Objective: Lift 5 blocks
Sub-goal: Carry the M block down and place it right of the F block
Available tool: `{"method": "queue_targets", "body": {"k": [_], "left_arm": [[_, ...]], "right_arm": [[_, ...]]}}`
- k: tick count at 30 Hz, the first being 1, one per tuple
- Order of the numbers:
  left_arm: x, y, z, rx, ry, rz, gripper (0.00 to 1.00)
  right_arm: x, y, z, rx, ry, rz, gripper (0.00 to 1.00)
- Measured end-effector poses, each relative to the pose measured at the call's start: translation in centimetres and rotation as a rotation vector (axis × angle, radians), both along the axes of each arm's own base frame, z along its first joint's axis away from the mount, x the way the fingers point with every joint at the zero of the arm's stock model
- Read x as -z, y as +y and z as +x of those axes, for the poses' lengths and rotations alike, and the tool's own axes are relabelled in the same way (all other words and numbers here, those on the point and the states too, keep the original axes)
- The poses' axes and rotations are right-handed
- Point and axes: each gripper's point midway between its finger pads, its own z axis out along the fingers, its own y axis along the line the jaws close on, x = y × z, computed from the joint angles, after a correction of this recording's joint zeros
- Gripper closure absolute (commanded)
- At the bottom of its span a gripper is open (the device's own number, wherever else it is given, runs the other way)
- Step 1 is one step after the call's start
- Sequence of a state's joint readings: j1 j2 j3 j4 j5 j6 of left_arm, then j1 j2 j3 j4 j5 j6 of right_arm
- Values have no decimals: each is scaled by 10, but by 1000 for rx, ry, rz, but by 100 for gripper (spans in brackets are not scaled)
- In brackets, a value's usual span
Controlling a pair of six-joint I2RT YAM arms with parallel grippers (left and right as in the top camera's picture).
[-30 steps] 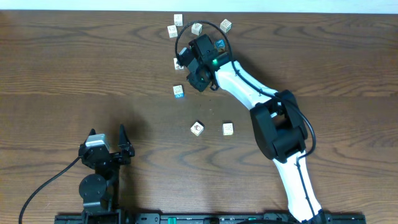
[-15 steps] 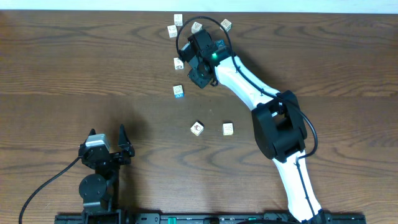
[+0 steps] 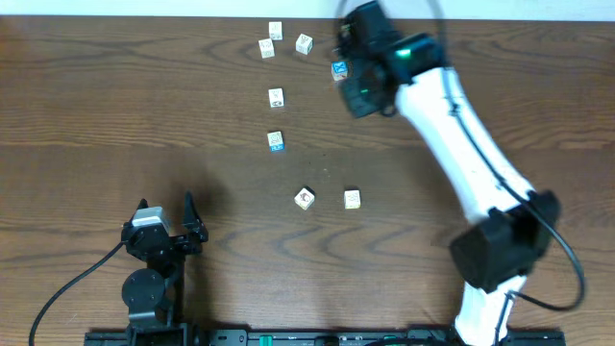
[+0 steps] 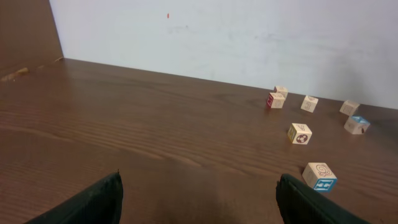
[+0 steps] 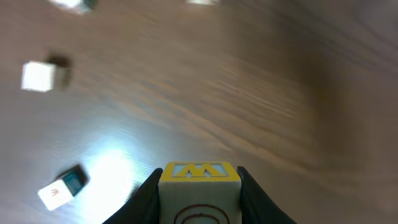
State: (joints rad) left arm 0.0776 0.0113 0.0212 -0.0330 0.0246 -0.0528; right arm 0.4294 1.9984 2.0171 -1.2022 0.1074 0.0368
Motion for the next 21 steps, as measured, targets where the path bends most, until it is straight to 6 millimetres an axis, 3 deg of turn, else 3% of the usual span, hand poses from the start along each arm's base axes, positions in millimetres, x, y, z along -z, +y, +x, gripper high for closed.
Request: {"method": "queue_targets", "body": {"k": [2,5,9,12,15,18,21], "left_arm": [[0,0,0,0,0,0,21],[0,0,0,0,0,0,21],[0,0,0,0,0,0,21],[0,0,0,0,0,0,21],[0,0,0,0,0,0,21],[0,0,0,0,2,0,21],[0,0,0,0,1,0,21]], "right_arm": [[-11,-25,-11,71,-14,-10,98],[-30,-59,-46,158,-49,-19,99],[-62,-92,-112,241,-175,48,97],[-73,-112,-163,300,-292,140,84],[-59,-125,-194,350,-364,217,80],[-21,-120,-195,382,-379,290,78],[30,-107,-183,390,-326,327,78]]}}
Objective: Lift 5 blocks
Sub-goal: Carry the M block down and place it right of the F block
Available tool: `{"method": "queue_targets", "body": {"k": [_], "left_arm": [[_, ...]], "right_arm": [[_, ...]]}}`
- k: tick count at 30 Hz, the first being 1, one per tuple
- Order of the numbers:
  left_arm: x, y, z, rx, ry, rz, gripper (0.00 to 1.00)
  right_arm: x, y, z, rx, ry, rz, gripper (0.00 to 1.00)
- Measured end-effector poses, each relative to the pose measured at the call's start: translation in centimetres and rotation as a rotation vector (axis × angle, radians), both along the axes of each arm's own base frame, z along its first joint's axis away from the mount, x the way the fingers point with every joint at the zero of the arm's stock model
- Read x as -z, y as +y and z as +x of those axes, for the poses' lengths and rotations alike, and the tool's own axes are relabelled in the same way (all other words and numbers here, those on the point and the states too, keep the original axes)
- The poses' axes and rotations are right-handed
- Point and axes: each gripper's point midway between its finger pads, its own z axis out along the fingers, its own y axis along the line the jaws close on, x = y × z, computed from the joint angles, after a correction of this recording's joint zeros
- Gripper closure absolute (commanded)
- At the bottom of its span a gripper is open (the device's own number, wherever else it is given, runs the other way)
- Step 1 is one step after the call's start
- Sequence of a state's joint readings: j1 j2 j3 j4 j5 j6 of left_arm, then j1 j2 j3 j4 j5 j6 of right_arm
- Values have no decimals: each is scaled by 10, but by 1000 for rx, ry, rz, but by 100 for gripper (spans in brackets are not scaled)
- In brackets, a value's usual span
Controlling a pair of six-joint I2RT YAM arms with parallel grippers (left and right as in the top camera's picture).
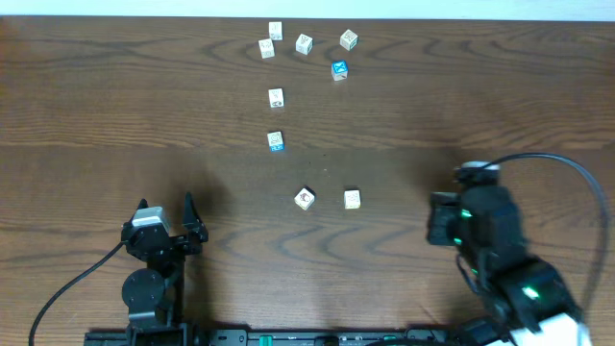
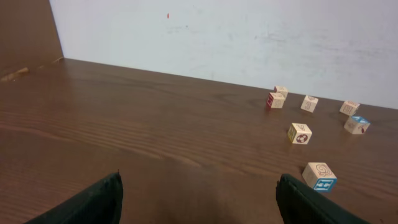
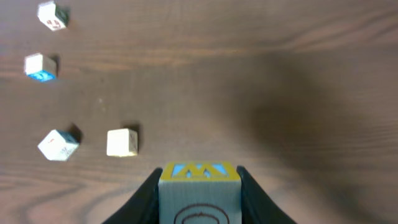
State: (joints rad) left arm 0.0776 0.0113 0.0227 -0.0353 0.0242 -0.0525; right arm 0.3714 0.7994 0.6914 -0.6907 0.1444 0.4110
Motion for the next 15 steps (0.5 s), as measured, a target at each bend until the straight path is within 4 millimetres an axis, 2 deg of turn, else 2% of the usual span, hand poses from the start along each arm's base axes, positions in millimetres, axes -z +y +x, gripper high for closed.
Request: {"method": "queue_targets", "body": {"k": [5,9,12,15], "left_arm": [[0,0,0,0,0,0,21],[0,0,0,0,0,0,21],[0,0,0,0,0,0,21],[0,0,0,0,0,0,21]], "right_arm": [[67,25,28,-34,111,36,78],[104,46,54,-70,181,60,83],[137,55,62,-84,284,49,88],[155,61,67,-98,343,38,89]]}}
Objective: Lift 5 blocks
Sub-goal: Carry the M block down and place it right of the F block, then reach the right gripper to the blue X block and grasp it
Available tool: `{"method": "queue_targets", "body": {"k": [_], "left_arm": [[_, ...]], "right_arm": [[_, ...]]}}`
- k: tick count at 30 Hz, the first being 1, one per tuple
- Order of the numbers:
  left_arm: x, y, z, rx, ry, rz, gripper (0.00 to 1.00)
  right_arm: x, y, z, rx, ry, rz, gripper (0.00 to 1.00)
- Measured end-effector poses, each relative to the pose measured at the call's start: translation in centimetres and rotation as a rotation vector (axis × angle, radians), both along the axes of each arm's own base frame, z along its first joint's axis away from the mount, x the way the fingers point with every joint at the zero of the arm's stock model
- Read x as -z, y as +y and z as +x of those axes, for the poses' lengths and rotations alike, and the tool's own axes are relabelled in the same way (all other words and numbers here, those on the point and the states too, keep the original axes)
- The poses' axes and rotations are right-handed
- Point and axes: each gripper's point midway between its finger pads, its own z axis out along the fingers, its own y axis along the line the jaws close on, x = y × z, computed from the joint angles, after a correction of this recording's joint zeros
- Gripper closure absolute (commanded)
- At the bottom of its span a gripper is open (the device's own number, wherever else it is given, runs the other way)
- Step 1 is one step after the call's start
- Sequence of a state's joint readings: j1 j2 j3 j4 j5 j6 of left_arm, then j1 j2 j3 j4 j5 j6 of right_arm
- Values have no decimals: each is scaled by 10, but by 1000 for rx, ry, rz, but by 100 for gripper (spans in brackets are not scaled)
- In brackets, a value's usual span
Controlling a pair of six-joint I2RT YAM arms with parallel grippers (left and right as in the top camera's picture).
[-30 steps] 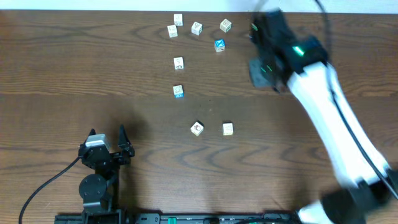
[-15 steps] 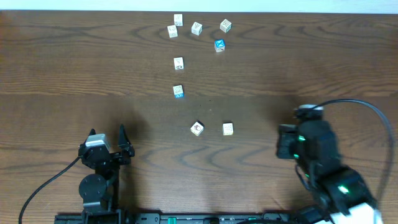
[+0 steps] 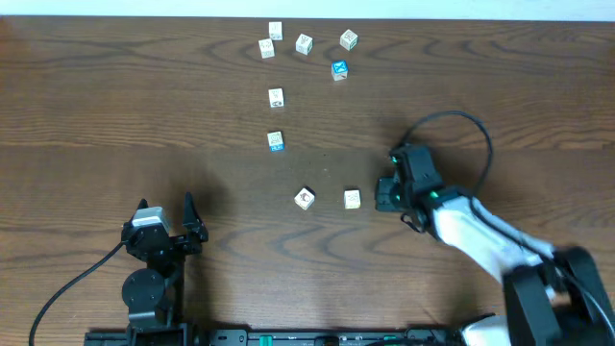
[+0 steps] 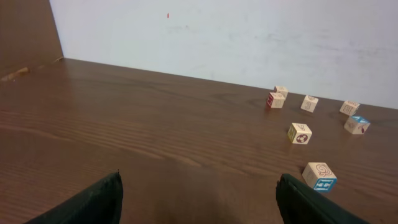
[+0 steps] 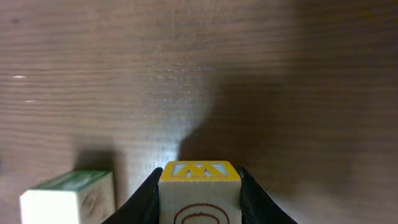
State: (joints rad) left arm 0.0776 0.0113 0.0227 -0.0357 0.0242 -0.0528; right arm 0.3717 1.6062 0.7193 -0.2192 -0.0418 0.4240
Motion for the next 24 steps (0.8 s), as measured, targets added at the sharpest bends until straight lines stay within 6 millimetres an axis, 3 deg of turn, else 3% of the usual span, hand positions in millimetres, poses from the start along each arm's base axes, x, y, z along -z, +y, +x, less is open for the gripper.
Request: {"method": "queue_targets", "body": {"k": [4,7,12,24], "left_arm": [[0,0,0,0,0,0,21],[0,0,0,0,0,0,21],[0,0,0,0,0,0,21],[0,0,0,0,0,0,21]], "right_arm": [[1,9,11,-25,-1,3,90],[1,14,10,-43,-4,3,98],[1,17,9,-55,-3,3,99],[4,14,2,-58,30,-11,73]]}}
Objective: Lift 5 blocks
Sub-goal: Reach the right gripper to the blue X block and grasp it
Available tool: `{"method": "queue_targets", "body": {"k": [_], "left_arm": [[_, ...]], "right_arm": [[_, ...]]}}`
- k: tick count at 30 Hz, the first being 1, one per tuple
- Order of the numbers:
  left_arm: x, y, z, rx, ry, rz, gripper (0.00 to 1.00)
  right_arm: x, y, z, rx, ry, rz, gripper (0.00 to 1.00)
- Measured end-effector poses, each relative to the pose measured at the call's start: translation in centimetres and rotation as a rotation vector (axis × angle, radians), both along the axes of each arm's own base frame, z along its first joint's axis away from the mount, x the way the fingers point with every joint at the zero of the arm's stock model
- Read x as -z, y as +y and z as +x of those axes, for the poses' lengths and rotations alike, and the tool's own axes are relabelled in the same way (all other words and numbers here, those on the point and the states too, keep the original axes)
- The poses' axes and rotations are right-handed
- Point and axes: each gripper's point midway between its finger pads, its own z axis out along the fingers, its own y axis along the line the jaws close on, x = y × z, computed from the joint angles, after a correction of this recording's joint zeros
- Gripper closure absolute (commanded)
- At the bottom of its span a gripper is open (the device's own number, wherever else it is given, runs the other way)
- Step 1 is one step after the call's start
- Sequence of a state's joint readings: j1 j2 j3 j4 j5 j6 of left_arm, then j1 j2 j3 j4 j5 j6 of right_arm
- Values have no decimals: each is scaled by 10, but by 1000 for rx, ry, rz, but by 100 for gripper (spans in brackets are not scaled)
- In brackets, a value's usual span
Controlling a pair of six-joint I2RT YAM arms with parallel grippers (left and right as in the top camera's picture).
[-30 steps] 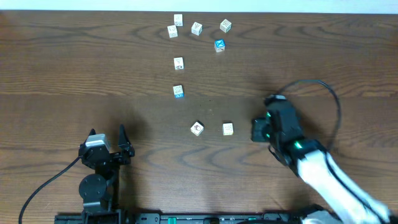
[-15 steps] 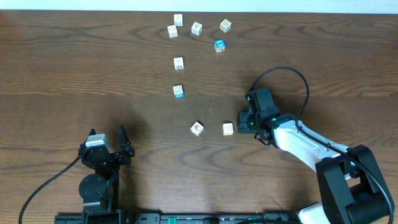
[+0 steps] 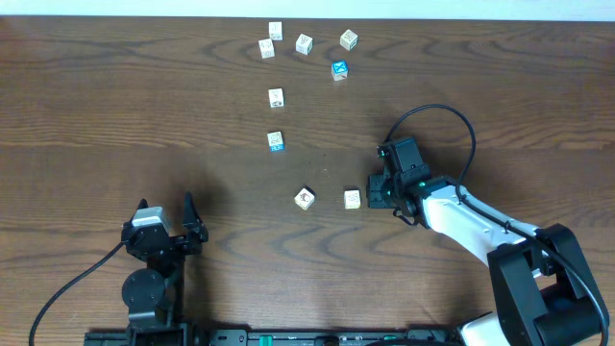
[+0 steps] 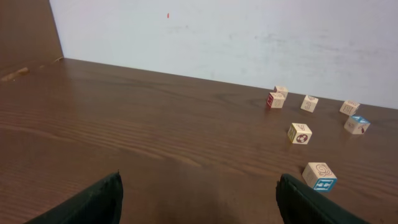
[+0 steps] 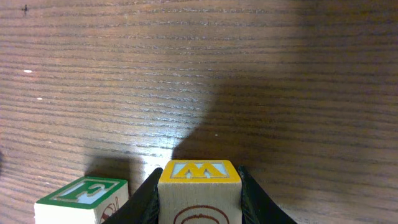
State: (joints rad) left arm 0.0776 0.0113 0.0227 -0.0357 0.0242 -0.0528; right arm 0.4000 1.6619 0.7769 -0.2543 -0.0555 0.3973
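Note:
My right gripper [image 3: 377,195] [image 5: 199,190] is shut on a wooden block with a yellow-framed letter face [image 5: 199,186]. It holds the block low over the table, close to the right of a green-lettered block [image 5: 81,200] [image 3: 352,199]. I cannot tell whether the held block touches the wood. Another block [image 3: 305,198] lies just left of that pair. Further back lie a blue-sided block [image 3: 276,141] [image 4: 320,176] and one more [image 3: 276,97] [image 4: 300,133]. My left gripper [image 3: 171,234] [image 4: 199,205] stands open and empty at the front left.
A cluster of several blocks lies along the far edge, among them a blue one [image 3: 337,69] [image 4: 357,124] and a red-sided one [image 4: 275,99]. A white wall [image 4: 249,37] rises behind the table. The right arm's cable [image 3: 452,120] loops above the wood.
My right gripper, still shut on the yellow-lettered block, has shifted a little to the left and now sits closer beside the green-lettered block. The left arm has not moved.
My right gripper held the yellow-lettered block at the far cluster of blocks. Then it was high over the front right of the table. Later it was low, right of the green-lettered block, and now it is close beside it. The left gripper stayed open.

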Motion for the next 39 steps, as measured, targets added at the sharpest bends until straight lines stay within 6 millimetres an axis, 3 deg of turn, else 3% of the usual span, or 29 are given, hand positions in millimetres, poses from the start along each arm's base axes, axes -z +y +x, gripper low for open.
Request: {"method": "queue_targets", "body": {"k": [3,12,19,23,27,31,34,39], "left_arm": [[0,0,0,0,0,0,21],[0,0,0,0,0,0,21],[0,0,0,0,0,0,21],[0,0,0,0,0,0,21],[0,0,0,0,0,0,21],[0,0,0,0,0,0,21],[0,0,0,0,0,0,21],[0,0,0,0,0,0,21]], "right_arm": [[1,-1,-1,1,7,-3,62],[0,1,-4,-18,19,-9,45],[-1,2,-2,-21,10,-5,37],[-5,-1,-8,-41,52,-37,24],[-38,-2,1,-82,40,-80,13],[-103,9,34,-120,-102,-69,14],[-139,17,56,-134,-214,-48,11],[-155,29,81,-154,-335,-23,4]]}}
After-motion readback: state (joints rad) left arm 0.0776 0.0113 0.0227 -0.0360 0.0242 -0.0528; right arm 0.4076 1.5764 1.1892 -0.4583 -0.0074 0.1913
